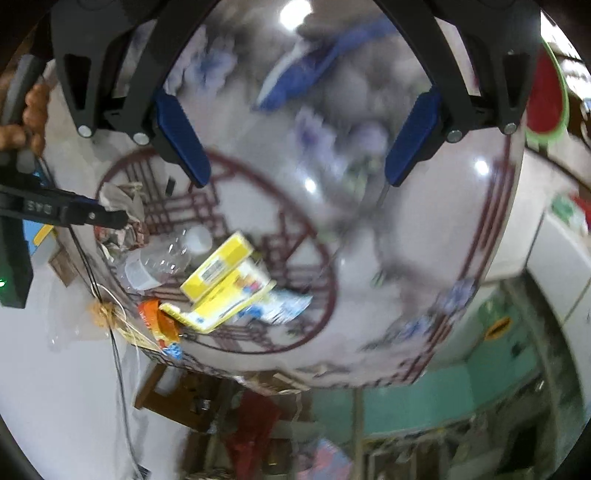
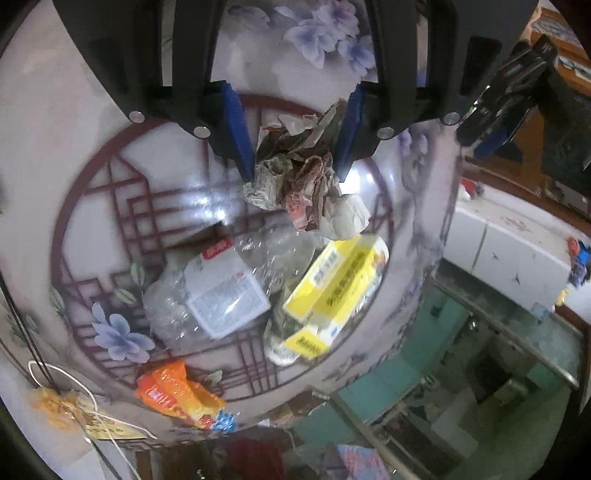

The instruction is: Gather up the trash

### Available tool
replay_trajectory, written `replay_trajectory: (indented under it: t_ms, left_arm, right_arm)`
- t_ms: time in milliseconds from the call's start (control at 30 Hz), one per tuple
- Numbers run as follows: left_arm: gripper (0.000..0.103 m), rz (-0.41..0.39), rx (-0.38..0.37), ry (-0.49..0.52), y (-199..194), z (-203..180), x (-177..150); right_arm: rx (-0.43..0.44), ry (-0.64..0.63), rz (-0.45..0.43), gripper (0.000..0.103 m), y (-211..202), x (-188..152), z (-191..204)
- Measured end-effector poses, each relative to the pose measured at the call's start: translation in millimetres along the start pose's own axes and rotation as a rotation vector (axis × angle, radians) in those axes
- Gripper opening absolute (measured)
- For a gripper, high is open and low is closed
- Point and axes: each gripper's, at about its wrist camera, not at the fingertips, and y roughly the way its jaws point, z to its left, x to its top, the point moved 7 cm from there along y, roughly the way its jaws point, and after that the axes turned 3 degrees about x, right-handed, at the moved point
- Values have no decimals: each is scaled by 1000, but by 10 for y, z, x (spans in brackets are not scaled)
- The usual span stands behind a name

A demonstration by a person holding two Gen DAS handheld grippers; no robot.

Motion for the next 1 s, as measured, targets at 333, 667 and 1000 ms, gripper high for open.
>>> replay_trajectory:
  t_ms: [333,667,1000]
  left_arm:
    - [92,94,-38,131,848,-580,751]
    - [46,215,-63,108,1361,-861,812]
    - [37,164,-67,148,942,-707,605]
  right_arm:
    - [45,8,44,47,57,56,37]
    - [89,16,71,51,90,56,40]
    - [15,-53,70,50,176,46,54]
